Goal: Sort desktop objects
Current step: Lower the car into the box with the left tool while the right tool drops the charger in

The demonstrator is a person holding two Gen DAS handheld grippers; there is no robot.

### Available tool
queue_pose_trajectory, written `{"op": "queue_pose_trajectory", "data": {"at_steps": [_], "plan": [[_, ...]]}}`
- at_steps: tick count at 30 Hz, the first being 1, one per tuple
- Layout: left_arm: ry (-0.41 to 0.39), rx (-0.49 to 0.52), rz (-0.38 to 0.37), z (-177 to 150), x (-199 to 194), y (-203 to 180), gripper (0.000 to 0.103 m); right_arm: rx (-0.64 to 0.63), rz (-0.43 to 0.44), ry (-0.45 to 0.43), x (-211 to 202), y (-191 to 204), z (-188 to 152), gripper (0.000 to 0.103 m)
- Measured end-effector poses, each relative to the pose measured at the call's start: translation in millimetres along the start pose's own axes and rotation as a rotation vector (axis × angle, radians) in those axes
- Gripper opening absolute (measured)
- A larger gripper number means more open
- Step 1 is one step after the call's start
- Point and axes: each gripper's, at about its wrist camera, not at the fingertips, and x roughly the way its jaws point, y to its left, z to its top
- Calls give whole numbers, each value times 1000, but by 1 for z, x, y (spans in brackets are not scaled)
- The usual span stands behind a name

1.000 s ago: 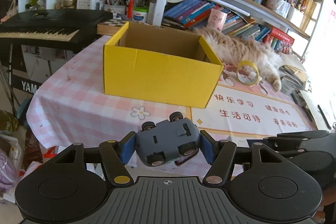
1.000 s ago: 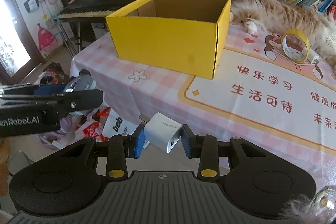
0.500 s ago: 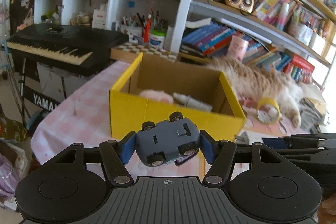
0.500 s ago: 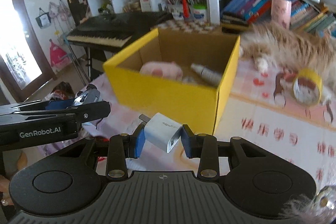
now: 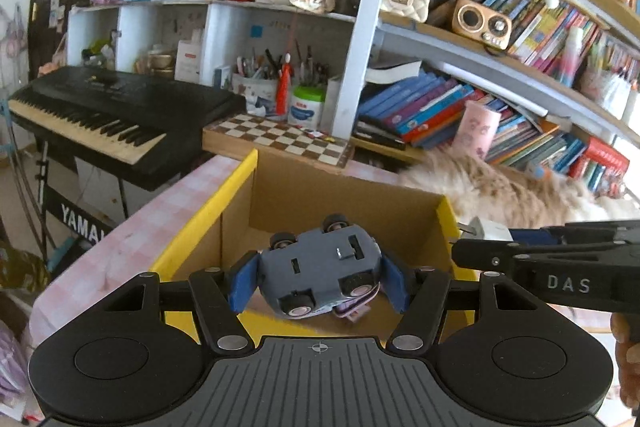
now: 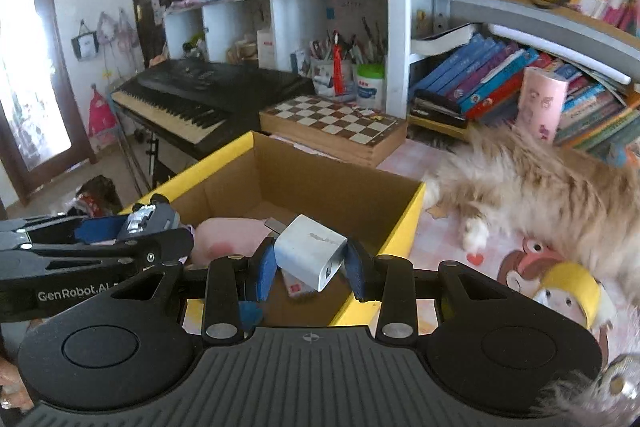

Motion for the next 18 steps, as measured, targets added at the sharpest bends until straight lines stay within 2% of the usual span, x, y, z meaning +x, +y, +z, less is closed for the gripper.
{"op": "queue_pose_trajectory", "data": {"at_steps": [3,10,18], "plan": [[25,39,16,2,17,-5,64,-34,13,14,19,-5,7,34],[149,133,11,-10,54,-21,64,-115,42,35,67,-14,30,34],[215,197,23,-15,68,-38,65,-136,96,136,109,-15,39,34]]}}
